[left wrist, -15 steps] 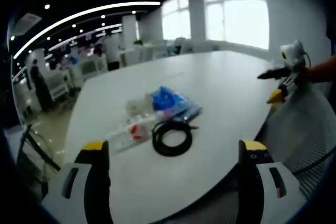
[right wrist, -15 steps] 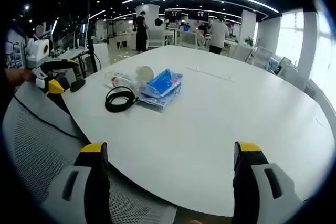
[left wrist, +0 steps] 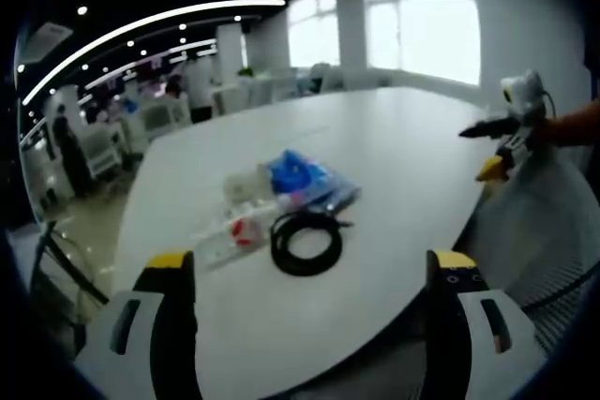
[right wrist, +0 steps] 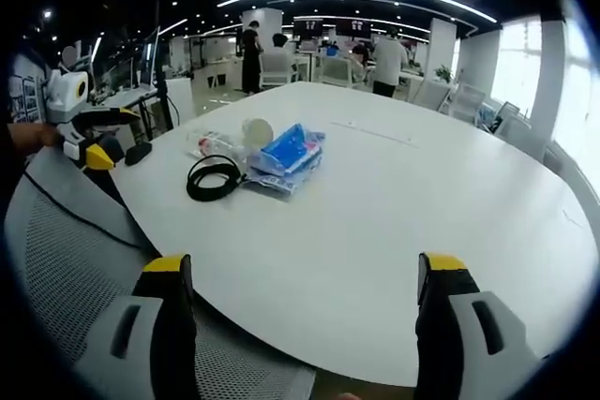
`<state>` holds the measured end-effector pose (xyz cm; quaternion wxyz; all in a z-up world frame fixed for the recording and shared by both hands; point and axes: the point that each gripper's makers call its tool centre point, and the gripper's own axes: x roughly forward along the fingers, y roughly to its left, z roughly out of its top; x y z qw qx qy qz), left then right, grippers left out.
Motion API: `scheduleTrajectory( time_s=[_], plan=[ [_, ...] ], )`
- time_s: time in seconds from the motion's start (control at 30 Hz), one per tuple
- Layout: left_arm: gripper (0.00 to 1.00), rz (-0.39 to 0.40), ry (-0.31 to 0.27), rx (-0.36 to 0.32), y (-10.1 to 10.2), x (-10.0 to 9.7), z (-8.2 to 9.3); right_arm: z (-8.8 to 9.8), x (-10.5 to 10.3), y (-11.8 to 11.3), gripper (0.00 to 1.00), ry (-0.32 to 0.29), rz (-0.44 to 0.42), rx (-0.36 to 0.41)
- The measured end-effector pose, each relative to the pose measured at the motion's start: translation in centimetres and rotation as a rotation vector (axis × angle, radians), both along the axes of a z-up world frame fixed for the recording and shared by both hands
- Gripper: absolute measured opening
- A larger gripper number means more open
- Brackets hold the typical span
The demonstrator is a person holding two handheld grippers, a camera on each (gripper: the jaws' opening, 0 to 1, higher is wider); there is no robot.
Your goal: Arrange the tabletop items into an orderly group along one side of the table until the central work area is clear of visible clutter.
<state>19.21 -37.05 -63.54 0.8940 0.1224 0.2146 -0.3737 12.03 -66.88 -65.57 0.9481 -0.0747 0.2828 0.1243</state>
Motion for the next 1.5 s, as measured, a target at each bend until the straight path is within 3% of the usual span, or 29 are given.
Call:
scheduleTrajectory(
  time_s=[0.6,0.97,1.17,1.5],
  plan=[
    [1.0,0.003,0.022,0.0,0.0,0.1,-0.1,0.0,0.1,-0.1,1.0,0.002,0.0,-0.001],
    [1.0,-0.039,0.043,0.083,0.0,-0.2,-0.8,0.0,0.2,-0.1,1.0,0.004,0.003,0.0],
    [1.0,-0.068,0.034,0.116,-0.2,0.6,-0.4,-0.1,0.1,-0.1,0.99,0.009,0.006,-0.001],
    [1.0,-0.16,0.009,0.23,-0.3,2.1,-0.9,-0.1,0.2,-0.2,0.99,0.008,0.001,0.0]
  ],
)
